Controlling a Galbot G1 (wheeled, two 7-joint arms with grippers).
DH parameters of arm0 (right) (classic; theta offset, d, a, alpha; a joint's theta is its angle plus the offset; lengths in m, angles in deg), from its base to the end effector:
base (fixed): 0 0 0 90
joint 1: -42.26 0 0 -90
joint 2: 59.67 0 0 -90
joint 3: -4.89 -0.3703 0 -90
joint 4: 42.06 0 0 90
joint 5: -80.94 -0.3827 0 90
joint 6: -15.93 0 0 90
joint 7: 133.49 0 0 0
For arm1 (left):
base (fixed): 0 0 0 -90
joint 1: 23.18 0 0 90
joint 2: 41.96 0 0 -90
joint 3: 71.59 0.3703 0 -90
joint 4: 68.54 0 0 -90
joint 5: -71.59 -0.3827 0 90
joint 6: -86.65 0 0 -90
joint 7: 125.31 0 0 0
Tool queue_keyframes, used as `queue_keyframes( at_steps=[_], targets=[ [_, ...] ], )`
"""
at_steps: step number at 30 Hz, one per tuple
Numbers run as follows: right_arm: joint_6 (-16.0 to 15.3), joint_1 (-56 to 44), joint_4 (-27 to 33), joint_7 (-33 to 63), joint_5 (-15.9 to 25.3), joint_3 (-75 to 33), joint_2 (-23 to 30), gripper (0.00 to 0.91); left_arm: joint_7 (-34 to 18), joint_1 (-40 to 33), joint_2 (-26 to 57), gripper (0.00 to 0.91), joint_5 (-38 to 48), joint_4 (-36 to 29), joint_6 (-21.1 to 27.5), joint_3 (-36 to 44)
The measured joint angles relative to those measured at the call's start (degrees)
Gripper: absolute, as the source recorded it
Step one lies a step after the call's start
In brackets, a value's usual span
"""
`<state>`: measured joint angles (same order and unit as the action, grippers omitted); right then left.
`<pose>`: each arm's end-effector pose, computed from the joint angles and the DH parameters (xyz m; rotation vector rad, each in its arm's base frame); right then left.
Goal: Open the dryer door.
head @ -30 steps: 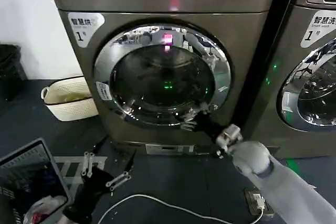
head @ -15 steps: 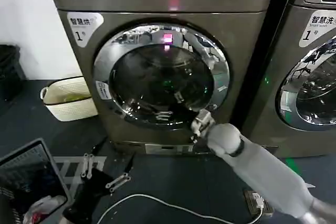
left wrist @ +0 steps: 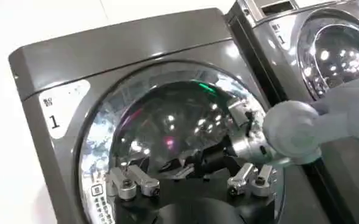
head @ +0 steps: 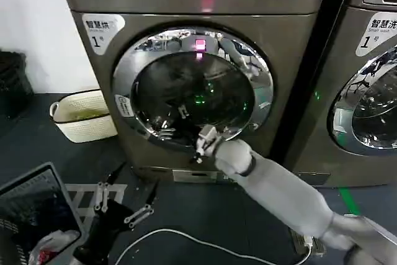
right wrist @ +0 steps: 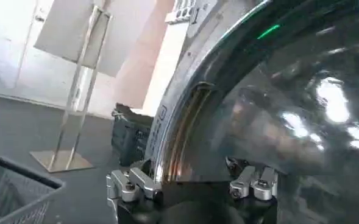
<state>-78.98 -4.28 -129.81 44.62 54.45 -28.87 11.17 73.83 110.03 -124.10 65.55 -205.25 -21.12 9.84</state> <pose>0.4764 0.1738 -0.1938 -1.2531 2.6294 -0.3955 0.1306 0.0513 -0.2400 0.5101 2.7261 0.5185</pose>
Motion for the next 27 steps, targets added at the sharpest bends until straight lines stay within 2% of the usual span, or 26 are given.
queue_keyframes(
  at_steps=[17, 27],
  targets=[
    [1.59, 2.44, 9.27, -6.06, 1.35, 0.64, 8.12, 0.907, -0.06, 1.75, -0.97, 0.907, 0.20, -1.23, -0.82, -1.90],
    [6.49, 4.03, 13.39, -16.97, 1.03, 1.41, 7.27, 0.907, -0.17, 2.22, -1.21, 0.907, 0.65, -1.47, -1.18, -3.39]
  ],
)
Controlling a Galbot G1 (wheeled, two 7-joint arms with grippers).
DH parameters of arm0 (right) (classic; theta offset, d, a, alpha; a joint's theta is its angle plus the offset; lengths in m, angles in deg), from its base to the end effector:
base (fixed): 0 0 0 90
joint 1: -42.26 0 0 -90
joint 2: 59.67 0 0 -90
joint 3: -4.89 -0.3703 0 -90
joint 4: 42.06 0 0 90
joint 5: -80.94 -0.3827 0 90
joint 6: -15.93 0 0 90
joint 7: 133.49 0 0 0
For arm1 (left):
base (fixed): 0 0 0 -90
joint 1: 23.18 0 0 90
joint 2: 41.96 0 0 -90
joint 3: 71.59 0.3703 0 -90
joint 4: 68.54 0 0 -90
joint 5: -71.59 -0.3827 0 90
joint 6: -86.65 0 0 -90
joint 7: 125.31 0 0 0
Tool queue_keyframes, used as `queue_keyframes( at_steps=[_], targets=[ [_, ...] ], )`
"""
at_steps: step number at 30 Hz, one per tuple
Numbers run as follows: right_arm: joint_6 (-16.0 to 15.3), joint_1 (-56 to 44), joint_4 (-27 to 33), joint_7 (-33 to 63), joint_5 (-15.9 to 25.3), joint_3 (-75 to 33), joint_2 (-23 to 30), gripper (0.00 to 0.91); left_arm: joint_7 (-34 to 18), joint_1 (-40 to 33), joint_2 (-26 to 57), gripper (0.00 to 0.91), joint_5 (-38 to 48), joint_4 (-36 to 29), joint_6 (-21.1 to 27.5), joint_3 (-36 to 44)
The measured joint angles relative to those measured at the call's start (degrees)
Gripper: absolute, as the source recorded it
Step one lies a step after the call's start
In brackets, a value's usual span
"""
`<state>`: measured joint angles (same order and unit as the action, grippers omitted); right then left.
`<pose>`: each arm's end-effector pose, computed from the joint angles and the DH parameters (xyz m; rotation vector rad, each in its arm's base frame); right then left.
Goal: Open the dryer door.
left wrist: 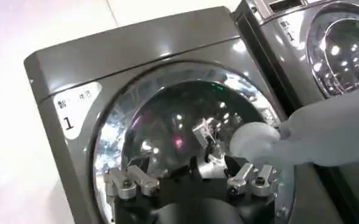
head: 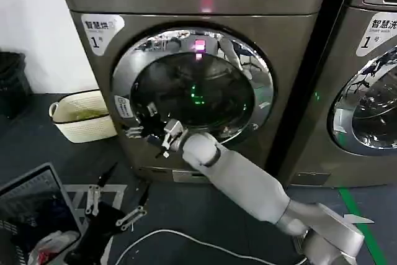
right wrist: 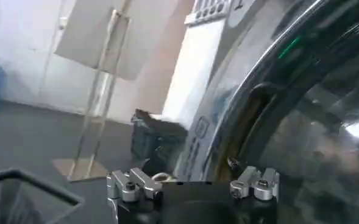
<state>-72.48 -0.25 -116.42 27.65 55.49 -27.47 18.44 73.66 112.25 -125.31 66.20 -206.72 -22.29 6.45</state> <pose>0.5221 0.2071 -0.2110 -1.5944 2.4414 -0.4294 0.1193 0.0624 -0.2329 0.4458 2.7281 0.5534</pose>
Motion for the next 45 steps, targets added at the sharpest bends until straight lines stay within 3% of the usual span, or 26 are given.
queue_keyframes(
  at_steps=[8, 14, 23, 28, 33, 38, 43, 45],
  targets=[
    [3.86, -0.53, -1.01, -11.19, -2.32, 0.36, -2.39, 0.907, -1.08, -0.17, -0.55, 0.907, 0.97, 0.69, 0.05, -3.46],
    [8.37, -1.48, -3.51, -17.84, -5.68, 1.07, -5.75, 0.907, -1.99, -1.47, -0.63, 0.907, 4.85, 0.92, 3.52, -8.82],
    [12.18, -5.65, -12.40, -32.68, -11.62, -2.19, -14.51, 0.907, -2.29, -5.21, 1.27, 0.907, 10.42, 3.65, 8.89, -23.08],
    [13.02, -9.25, -16.61, -42.62, -15.28, -5.98, -19.29, 0.907, -2.30, -6.51, 3.03, 0.907, 11.00, 5.68, 9.56, -26.58],
    [13.62, -13.35, -19.52, -51.25, -17.50, -11.47, -23.36, 0.907, -2.03, -7.95, 5.06, 0.907, 10.52, 7.22, 9.93, -26.51],
    [13.59, -18.90, -21.95, -52.24, -18.59, -19.80, -27.22, 0.907, -0.99, -8.92, 7.35, 0.907, 10.20, 8.51, 9.51, -25.01],
    [13.81, -29.17, -25.26, -52.50, -19.84, -33.89, -31.36, 0.907, 0.13, -11.44, 11.26, 0.907, 10.11, 9.91, 9.19, -22.14],
    [15.47, -35.91, -27.41, -51.87, -21.44, -41.60, -33.23, 0.907, 0.16, -13.15, 13.11, 0.907, 9.76, 10.68, 9.48, -20.49]
  ],
)
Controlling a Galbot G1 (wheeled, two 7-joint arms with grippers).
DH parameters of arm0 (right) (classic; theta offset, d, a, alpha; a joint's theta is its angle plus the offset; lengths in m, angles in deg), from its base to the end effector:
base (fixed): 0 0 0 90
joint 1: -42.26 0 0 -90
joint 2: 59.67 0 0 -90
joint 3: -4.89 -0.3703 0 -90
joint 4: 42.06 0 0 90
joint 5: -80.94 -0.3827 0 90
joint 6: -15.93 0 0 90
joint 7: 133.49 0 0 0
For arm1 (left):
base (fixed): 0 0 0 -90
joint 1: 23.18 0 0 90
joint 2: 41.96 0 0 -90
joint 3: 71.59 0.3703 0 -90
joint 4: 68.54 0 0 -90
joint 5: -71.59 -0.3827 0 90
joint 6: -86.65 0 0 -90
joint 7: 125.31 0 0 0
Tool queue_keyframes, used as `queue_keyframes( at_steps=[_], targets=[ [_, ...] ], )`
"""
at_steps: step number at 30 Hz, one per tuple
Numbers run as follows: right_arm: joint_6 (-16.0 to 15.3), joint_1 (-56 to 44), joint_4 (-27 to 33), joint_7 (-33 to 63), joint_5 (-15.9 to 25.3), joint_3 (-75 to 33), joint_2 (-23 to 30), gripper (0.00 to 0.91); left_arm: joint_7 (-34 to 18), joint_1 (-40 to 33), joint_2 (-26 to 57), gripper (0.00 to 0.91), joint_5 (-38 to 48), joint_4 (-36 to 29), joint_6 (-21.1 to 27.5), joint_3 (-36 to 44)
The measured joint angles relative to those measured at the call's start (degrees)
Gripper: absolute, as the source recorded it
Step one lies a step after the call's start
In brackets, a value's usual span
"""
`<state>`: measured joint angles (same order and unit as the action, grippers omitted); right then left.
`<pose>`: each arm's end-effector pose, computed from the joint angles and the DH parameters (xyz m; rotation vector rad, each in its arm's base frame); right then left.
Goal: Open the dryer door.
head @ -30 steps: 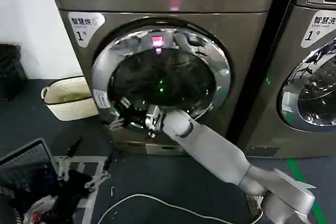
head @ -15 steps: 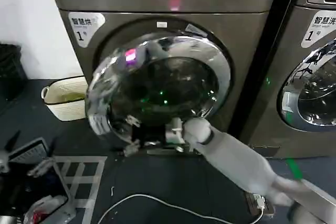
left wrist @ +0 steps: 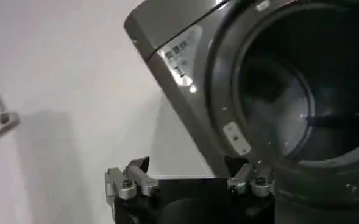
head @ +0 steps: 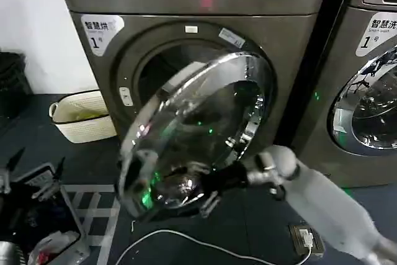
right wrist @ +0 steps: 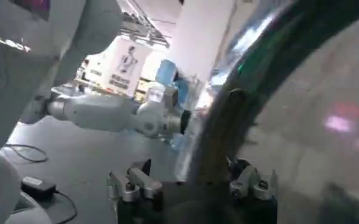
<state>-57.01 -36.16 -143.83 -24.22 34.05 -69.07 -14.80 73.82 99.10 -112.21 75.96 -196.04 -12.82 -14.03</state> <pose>0.4089 -0.1341 -0.2016 -1.9409 1.9228 -0.2630 0.1770 0.1997 -0.1996 0.1503 2.7543 0.8474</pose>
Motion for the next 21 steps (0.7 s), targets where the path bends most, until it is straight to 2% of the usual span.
queue_keyframes(
  at_steps=[5, 7, 10, 13, 14, 18, 21],
  targets=[
    [4.12, -18.43, -4.79, 2.61, -0.25, -20.63, 0.18, 0.907, 1.03, -4.97, 4.32, 0.907, -0.47, 2.22, -0.28, 6.41],
    [5.56, -26.05, -6.61, 5.83, -0.45, -29.64, 2.03, 0.907, 1.42, -6.97, 5.57, 0.907, -1.24, 3.06, -0.60, 9.71],
    [9.48, -36.49, -8.15, 12.69, -0.21, -41.78, 6.14, 0.907, 1.44, -9.96, 7.38, 0.907, -1.58, 4.42, -1.31, 14.83],
    [12.00, -44.42, -8.16, 22.81, 5.16, -52.64, 11.51, 0.907, 2.33, -13.13, 9.54, 0.907, -1.41, 5.62, -2.71, 20.20],
    [11.78, -45.94, -8.28, 26.28, 6.85, -55.56, 13.22, 0.907, 2.89, -14.28, 10.28, 0.907, -1.37, 5.94, -3.36, 22.04],
    [7.69, -48.08, -8.22, 43.86, 15.35, -66.92, 20.71, 0.907, 3.77, -18.76, 12.05, 0.907, -0.93, 7.49, -4.92, 29.51],
    [-0.99, -48.15, -9.15, 57.73, 21.90, -74.02, 26.09, 0.907, 3.79, -22.24, 12.24, 0.907, -1.16, 8.95, -5.40, 35.27]
  ],
)
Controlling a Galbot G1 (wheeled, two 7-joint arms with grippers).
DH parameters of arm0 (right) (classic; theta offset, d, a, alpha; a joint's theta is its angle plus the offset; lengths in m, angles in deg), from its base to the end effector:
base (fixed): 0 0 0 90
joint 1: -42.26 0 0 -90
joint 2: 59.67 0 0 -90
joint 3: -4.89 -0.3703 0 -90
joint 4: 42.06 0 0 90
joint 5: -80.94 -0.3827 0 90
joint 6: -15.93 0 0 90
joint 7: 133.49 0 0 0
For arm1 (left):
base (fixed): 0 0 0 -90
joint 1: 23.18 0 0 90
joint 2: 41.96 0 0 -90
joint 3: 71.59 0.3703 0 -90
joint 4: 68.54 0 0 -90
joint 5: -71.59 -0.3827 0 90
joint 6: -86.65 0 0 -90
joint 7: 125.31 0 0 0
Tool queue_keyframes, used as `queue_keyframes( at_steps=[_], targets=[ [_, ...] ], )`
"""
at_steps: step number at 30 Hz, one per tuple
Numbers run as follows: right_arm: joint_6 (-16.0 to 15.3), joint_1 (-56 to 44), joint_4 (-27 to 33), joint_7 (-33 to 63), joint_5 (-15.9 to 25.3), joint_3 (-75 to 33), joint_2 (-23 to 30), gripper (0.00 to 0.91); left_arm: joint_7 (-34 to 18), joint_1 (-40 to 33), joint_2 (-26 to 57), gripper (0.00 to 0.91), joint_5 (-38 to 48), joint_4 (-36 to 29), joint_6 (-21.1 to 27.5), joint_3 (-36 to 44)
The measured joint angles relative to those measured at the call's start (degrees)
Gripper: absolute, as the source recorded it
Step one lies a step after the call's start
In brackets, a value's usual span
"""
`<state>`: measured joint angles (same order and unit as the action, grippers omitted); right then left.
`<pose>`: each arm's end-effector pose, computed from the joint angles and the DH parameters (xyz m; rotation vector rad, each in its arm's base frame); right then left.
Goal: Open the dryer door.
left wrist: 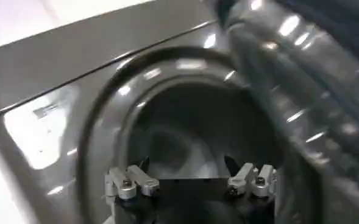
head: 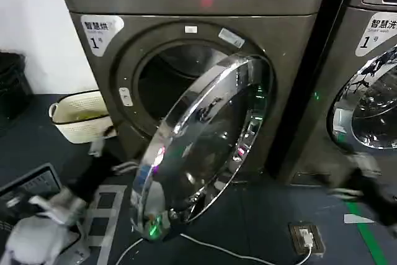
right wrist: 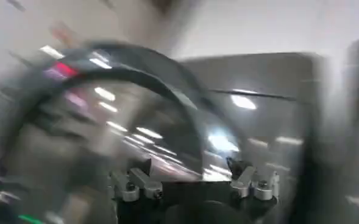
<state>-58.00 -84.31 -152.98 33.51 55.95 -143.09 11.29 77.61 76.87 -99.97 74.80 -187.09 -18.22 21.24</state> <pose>0.0795 -0.3627 -0.2109 0.6310 2.7080 -0.6516 0.3013 0.0852 -0.2238 0.9056 2.4391 0.7113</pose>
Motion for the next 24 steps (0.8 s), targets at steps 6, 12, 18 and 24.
queue_keyframes(
  at_steps=[6, 12, 18, 24],
  targets=[
    [-13.84, 1.63, 2.47, 14.16, 10.93, -13.36, 5.13, 0.907, -0.05, -6.15, -0.73, 0.907, -0.08, 2.80, -0.03, 8.72],
    [-19.89, 0.35, 5.02, 23.20, 11.17, -22.00, 6.14, 0.907, 0.06, -11.44, -1.98, 0.907, -0.10, 5.12, 0.15, 15.39],
    [-22.45, 0.17, 5.03, 28.69, 8.25, -26.92, 7.10, 0.907, 0.14, -16.25, -4.37, 0.907, -0.50, 7.89, 0.68, 21.72],
    [-19.64, -0.31, 5.57, 29.70, 8.86, -29.80, 8.55, 0.907, 0.14, -21.82, -7.75, 0.907, -0.44, 11.75, 1.89, 28.68]
  ],
)
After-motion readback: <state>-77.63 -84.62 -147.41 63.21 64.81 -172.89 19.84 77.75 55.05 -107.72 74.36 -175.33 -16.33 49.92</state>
